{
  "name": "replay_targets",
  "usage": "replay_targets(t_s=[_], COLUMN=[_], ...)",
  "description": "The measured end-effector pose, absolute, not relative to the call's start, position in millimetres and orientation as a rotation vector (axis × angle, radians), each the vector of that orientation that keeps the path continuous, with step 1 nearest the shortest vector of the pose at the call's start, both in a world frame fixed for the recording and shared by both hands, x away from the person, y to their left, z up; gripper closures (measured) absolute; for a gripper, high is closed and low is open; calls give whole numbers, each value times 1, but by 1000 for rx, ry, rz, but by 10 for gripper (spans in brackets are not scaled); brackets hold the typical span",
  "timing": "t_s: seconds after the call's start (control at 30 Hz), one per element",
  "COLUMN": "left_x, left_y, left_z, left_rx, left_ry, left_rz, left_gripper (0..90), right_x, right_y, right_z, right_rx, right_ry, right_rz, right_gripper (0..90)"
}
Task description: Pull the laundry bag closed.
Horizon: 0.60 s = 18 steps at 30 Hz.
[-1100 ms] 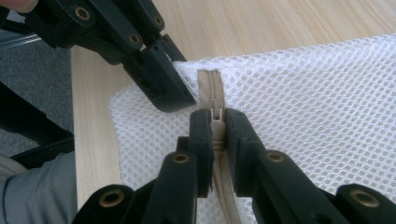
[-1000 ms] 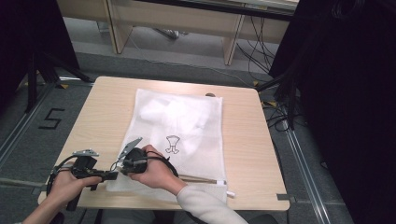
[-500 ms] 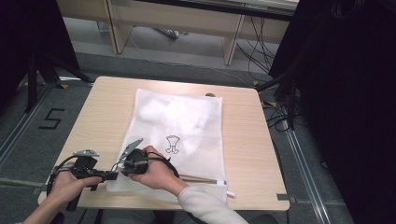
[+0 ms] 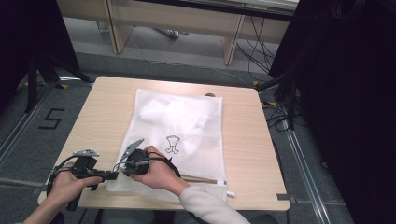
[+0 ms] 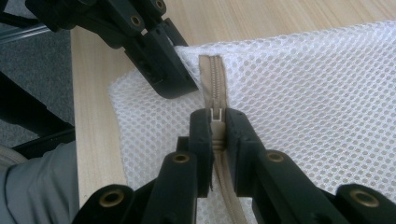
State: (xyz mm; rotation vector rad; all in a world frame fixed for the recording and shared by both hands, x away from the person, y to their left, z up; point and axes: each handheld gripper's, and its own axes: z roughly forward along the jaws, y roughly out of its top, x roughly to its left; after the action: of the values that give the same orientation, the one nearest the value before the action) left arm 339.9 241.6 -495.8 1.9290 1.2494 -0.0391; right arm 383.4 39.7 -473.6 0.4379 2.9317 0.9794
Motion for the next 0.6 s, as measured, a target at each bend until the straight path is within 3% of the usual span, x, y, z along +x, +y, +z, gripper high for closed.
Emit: replay_targets(t_s=[0.6], left_x=[340], left_y=[241], left_z=[-496], left_rx=[1928], left_ry=[1256], left_rz=[-45], left_gripper=[866], right_x=[384], right_y=[38], right_z=[-474], right_rx=[416], right_ry=[2930], right_rz=[976], right_gripper=[826])
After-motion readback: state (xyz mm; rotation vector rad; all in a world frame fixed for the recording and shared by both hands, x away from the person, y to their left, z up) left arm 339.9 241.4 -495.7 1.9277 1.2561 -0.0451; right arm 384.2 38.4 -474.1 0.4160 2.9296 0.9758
